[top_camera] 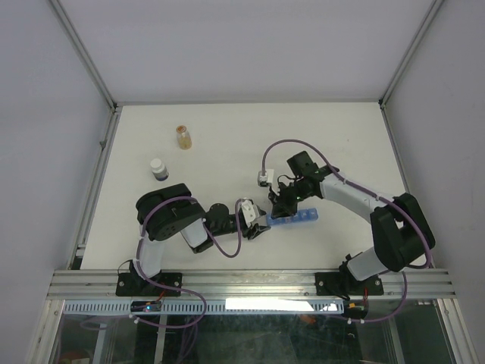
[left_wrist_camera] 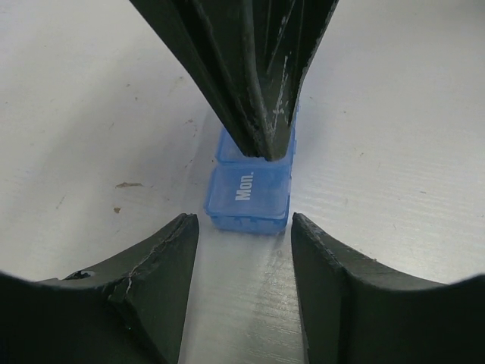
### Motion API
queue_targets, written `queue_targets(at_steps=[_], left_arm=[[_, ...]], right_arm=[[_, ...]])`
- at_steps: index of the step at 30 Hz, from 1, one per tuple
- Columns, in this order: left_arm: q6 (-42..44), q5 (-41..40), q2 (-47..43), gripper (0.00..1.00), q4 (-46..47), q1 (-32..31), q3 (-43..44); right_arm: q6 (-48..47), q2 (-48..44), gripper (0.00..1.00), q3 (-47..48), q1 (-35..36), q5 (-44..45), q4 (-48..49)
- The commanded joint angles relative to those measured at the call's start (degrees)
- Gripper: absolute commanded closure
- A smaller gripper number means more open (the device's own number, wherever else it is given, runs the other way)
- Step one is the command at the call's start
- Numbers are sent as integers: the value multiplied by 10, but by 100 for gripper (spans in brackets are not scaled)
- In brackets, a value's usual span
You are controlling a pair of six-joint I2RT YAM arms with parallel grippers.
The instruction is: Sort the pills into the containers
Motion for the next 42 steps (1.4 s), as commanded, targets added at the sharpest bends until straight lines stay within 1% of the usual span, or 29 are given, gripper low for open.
queue_targets(at_steps=[1, 4, 6, 9, 12, 13, 17, 19, 22, 25, 28, 29, 30, 32, 34, 36, 38, 41, 42], left_arm=[[10, -1, 8, 48, 24, -5, 12], [11, -1, 7, 53, 21, -5, 14], [11, 3, 8, 58, 20, -5, 14], [11, 9, 8, 60, 22, -5, 14], [11, 11, 11, 60, 31, -5, 13], [11, 11, 11, 60, 35, -5, 12], [12, 9, 10, 58, 45, -4, 7], [13, 6, 6, 58, 52, -5, 0], [2, 1, -4, 56, 71, -4, -14], [-18, -9, -15, 52, 89, -4, -28], [-30, -9, -21, 50, 103, -4, -39], [-30, -10, -23, 50, 104, -4, -43], [-30, -12, -24, 50, 106, -4, -46], [-31, -15, -27, 50, 111, -4, -53], [-38, -18, -36, 50, 118, -4, -62], [-55, -18, -54, 50, 118, -4, -71], [-80, -24, -85, 45, 110, -4, -82], [-117, -46, -158, 33, 70, -4, -99], [-132, -60, -203, 28, 40, -4, -102]], right_arm=[[5, 31, 92, 1, 18, 30, 18], [19, 71, 95, 6, 28, 80, 19], [28, 98, 98, 12, 30, 115, 19], [36, 111, 99, 23, 30, 128, 12], [31, 95, 99, 27, 26, 99, 2], [25, 88, 98, 31, 22, 76, -7], [1, 50, 94, 38, -7, -9, -37], [-10, 23, 92, 36, -23, -30, -40], [-9, -13, 87, 30, -49, -50, -32], [10, -46, 82, 8, -69, -41, 14], [35, -60, 69, -12, -71, 11, 60], [42, -59, 65, -12, -71, 28, 66], [45, -56, 58, -10, -71, 42, 68], [48, -52, 50, -11, -71, 75, 74], [47, -49, 49, -13, -71, 100, 79], [46, -48, 48, -8, -73, 95, 73], [42, -57, 48, -1, -78, 71, 61], [32, -81, 44, 14, -100, 55, 41], [30, -92, 43, 25, -111, 53, 28]])
